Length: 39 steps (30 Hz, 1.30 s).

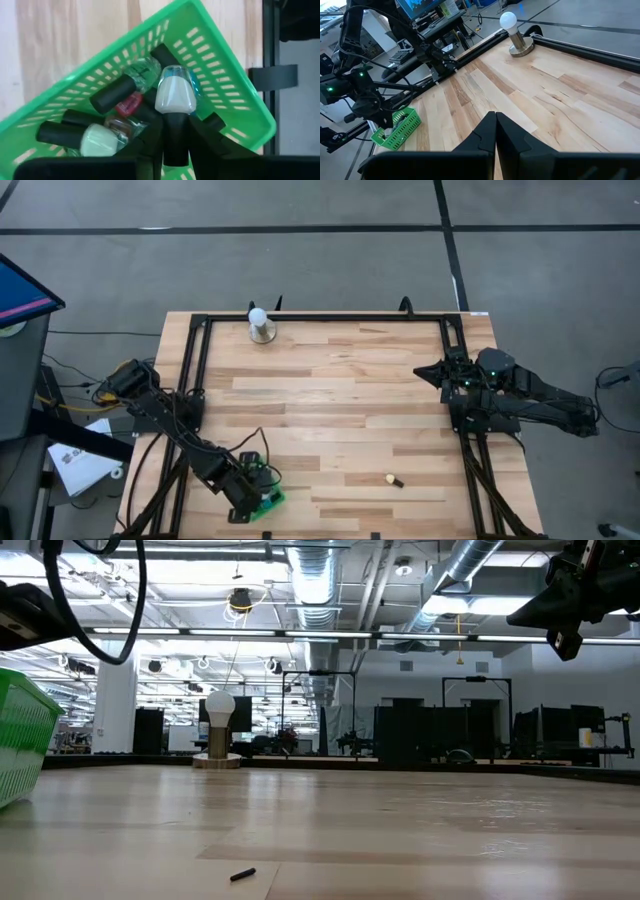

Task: Pick & Place Nail Polish
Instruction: Put the black white nail polish bottle into the green basket, then put the black yellow nail polish bottle into the green basket

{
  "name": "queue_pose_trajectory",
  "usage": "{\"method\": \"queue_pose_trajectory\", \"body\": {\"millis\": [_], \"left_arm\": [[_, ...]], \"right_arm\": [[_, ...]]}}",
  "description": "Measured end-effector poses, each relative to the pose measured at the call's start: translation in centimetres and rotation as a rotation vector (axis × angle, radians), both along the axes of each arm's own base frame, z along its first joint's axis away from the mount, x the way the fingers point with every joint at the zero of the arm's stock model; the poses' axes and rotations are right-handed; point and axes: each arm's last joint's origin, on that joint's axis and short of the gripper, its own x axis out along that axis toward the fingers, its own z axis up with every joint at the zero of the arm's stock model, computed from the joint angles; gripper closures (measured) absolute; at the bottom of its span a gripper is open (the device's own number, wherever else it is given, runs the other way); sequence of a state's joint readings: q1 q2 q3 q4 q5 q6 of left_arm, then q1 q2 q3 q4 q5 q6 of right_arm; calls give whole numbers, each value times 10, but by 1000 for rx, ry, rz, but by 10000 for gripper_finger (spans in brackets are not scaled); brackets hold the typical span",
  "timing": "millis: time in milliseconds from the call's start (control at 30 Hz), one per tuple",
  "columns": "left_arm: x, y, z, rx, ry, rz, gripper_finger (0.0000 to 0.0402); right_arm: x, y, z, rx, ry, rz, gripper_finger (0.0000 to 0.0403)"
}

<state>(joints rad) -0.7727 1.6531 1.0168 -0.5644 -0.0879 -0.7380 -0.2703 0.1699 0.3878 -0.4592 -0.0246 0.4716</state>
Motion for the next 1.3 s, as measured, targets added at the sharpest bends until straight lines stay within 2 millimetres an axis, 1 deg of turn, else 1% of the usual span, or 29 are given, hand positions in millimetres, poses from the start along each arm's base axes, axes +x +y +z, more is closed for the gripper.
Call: {"method": "queue_pose_trajectory", "body": {"millis": [167,233,333,467,533,600,667,733,867,1033,1133,1200,1300], "left_arm": [[0,0,0,-11,10,-6,315],[0,0,0,-12,9,-6,305],[0,-1,0,-15,5,-6,287],[0,-1,2,-35,15,-14,260],[-1,1,7,-66,16,-13,247],[-2,4,17,-99,-3,17,236],[-4,9,31,-129,-40,54,230],[-6,16,46,-155,-102,101,229],[-16,32,81,-175,-274,201,237],[-34,56,120,-177,-499,329,253],[-44,68,138,-192,-593,381,262],[-51,76,147,-197,-642,397,268],[-60,85,158,-207,-694,404,277]], "right_arm": [[0,0,0,0,0,0,402],[0,0,0,2,-2,-1,394],[0,0,0,21,-9,-6,368],[0,0,2,18,-22,-5,312],[1,0,5,10,-56,6,281],[1,1,11,8,-64,16,253],[3,2,18,10,-55,30,230],[8,2,23,17,-20,48,216],[25,4,28,34,126,104,214],[55,14,23,83,388,211,227],[76,27,15,101,576,278,229],[85,37,7,105,711,313,228],[98,58,-5,103,859,366,223]]}}
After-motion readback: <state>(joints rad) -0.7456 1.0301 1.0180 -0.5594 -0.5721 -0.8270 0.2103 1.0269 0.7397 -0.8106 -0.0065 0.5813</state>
